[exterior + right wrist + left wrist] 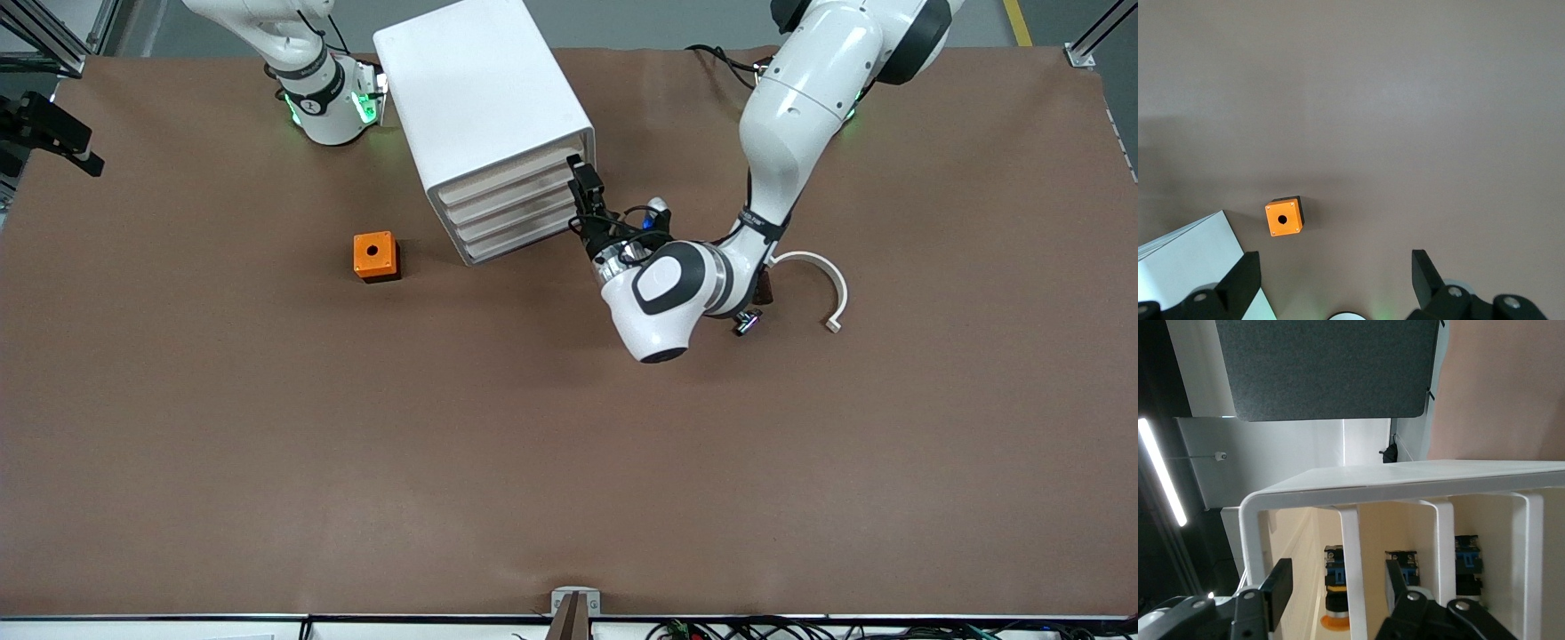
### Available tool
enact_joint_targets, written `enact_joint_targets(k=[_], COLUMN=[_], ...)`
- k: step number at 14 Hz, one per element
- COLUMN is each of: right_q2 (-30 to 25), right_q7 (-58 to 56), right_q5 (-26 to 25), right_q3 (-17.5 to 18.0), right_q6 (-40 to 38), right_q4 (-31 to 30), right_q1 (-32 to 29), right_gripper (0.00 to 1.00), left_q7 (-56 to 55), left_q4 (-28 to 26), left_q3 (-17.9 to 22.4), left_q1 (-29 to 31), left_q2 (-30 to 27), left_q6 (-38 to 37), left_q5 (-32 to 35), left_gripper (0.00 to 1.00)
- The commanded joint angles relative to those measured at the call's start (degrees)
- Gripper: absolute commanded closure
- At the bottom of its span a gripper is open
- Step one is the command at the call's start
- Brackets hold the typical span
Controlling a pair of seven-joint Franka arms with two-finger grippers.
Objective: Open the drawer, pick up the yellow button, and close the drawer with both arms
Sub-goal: 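Pull the drawer out of the cabinet with the left gripper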
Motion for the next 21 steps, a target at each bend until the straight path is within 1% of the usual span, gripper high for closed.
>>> enact_joint_targets(k=[1, 2, 4, 5, 7, 8, 10, 11, 13, 15, 16, 21], right_q2=[0.0, 0.0, 0.1, 0.1, 0.1, 0.2, 0.2, 0.2, 0.2, 0.3, 0.4, 1.1], right_q7=[0.7, 0.7, 0.7, 0.7, 0.7, 0.7, 0.6, 0.7, 0.7, 0.6, 0.6, 0.3], right_q5=[0.7, 0.7, 0.7, 0.7, 0.7, 0.6, 0.6, 0.6, 0.6, 0.6, 0.5, 0.5], right_q3=[0.0, 0.0, 0.0, -0.1, -0.1, -0.1, 0.0, 0.0, 0.0, 0.0, 0.0, 0.0], right_q6=[0.0, 0.0, 0.0, 0.0, 0.0, 0.0, 0.0, 0.0, 0.0, 0.0, 0.1, 0.4], right_q4=[0.4, 0.4, 0.4, 0.4, 0.4, 0.4, 0.4, 0.4, 0.5, 0.6, 0.6, 1.1], right_q1=[0.2, 0.2, 0.2, 0.2, 0.2, 0.2, 0.2, 0.2, 0.2, 0.2, 0.2, -0.2], right_gripper=[0.00, 0.00, 0.00, 0.00, 0.00, 0.00, 0.00, 0.00, 0.00, 0.00, 0.00, 0.00], left_q7=[-1.2, -1.1, -1.0, -0.8, -0.8, -0.8, -0.8, -0.8, -0.8, -0.8, -0.8, -0.8], left_q4=[0.3, -0.4, -0.9, -1.0, -1.8, -1.8, -2.6, -3.3, -3.8, -3.8, -3.8, -3.2], left_q3=[0.4, 0.5, 0.4, 0.4, 0.3, 0.4, 0.4, 0.5, 0.4, 0.4, 0.4, 0.8], left_q1=[-1.7, -2.2, -2.7, -3.3, -4.3, -4.7, -4.8, -4.8, -4.8, -4.8, -4.7, -3.8], left_q2=[0.0, 0.0, 0.0, 0.0, -0.1, -0.1, -0.1, -0.1, -0.1, -0.2, -0.2, -0.3], left_q6=[0.4, 0.5, 0.6, 0.6, 0.5, 0.5, 0.5, 0.5, 0.5, 0.5, 0.5, 0.5], left_q5=[-0.5, -0.5, -0.5, -0.5, -0.5, -0.4, -0.3, -0.3, -0.3, -0.3, -0.3, -0.3], left_gripper=[0.37, 0.38, 0.46, 0.49, 0.51, 0.57, 0.62, 0.68, 0.82, 0.93, 0.96, 0.96])
